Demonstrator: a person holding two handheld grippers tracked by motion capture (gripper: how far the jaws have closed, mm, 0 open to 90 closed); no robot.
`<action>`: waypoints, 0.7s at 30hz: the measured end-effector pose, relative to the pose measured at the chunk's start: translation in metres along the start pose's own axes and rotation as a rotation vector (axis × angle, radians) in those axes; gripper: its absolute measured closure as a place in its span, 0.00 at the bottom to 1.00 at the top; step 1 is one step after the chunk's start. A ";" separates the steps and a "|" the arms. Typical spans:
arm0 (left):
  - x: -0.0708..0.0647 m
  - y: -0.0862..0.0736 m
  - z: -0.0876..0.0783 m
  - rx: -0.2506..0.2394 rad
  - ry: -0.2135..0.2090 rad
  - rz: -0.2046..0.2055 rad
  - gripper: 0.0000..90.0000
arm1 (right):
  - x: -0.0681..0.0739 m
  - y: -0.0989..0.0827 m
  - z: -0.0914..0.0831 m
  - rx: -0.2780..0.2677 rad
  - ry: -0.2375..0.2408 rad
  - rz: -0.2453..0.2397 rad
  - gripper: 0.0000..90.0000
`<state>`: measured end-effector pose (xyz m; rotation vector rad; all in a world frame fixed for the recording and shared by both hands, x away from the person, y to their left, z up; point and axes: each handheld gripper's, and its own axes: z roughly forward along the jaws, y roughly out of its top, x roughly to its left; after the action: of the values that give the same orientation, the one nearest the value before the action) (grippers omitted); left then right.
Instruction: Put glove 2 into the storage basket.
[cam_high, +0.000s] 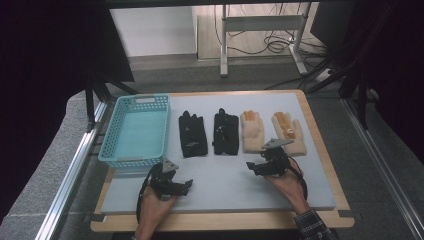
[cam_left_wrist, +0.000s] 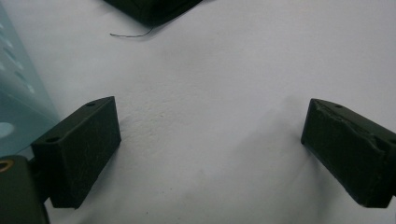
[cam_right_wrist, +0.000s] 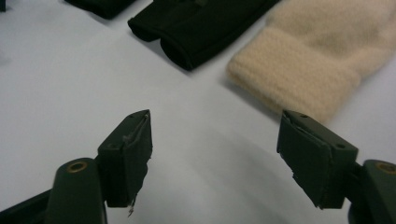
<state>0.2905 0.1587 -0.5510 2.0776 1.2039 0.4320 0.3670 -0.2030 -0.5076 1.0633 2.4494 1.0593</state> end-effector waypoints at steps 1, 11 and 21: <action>0.000 0.000 0.000 0.000 0.000 0.000 0.05 | -0.001 0.002 0.001 -0.004 0.001 0.000 0.30; 0.000 0.000 0.000 -0.001 0.000 -0.001 0.05 | -0.006 0.022 0.011 -0.003 0.016 -0.003 0.36; 0.000 0.000 0.000 0.003 0.000 0.003 0.05 | -0.006 0.043 0.028 0.004 0.020 -0.030 0.43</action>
<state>0.2905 0.1590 -0.5509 2.0817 1.2020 0.4314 0.4069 -0.1731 -0.4966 1.0191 2.4766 1.0610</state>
